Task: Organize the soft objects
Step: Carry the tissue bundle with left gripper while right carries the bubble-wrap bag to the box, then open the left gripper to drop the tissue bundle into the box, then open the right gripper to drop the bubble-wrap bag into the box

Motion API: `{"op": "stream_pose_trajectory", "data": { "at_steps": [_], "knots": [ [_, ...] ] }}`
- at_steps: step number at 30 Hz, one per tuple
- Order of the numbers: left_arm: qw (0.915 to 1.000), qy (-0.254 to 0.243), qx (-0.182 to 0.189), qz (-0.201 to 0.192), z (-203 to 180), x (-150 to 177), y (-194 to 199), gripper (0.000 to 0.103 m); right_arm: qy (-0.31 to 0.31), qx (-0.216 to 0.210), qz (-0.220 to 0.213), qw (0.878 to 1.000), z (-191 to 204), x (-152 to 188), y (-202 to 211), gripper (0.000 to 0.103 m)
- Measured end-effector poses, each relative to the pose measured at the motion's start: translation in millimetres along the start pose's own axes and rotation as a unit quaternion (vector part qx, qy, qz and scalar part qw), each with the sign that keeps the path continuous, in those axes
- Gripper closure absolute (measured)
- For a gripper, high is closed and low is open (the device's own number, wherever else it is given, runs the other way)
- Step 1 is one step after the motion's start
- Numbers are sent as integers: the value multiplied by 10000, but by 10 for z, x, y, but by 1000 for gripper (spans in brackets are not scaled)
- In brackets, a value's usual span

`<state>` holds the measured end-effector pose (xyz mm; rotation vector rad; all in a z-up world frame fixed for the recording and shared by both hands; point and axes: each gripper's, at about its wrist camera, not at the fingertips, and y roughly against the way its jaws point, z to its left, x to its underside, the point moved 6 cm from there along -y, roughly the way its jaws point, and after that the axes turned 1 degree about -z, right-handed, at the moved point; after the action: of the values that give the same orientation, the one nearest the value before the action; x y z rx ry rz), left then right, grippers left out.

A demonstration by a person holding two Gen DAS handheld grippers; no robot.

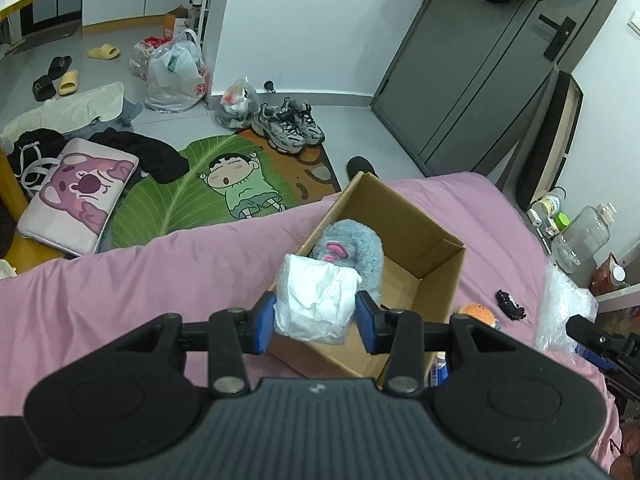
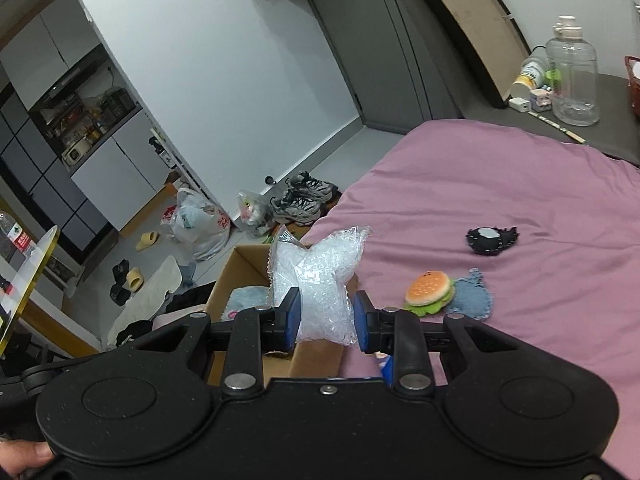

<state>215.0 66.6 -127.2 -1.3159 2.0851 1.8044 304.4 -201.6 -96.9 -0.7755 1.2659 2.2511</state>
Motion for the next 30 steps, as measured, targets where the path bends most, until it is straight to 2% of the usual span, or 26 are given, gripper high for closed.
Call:
{"op": "stream_pose_trajectory", "data": {
  "at_steps": [17, 22, 24, 27, 30],
  "knots": [
    [9985, -200, 59, 502, -98, -37, -593, 61, 60, -55, 185, 9998, 251, -2, -497, 76],
    [9981, -318, -57, 521, -118, -100, -662, 55, -27, -56, 228, 9997, 262, -61, -647, 76],
    [9980, -335, -72, 523, -131, -136, -675, 48, -61, -69, 222, 9997, 277, -81, -693, 76],
    [9981, -388, -127, 453, -142, -195, -670, 45, -74, -132, 197, 9997, 289, -93, -738, 75],
    [9982, -374, -154, 452, -136, -223, -671, 44, -62, -266, 237, 9993, 317, -79, -785, 66]
  ]
}}
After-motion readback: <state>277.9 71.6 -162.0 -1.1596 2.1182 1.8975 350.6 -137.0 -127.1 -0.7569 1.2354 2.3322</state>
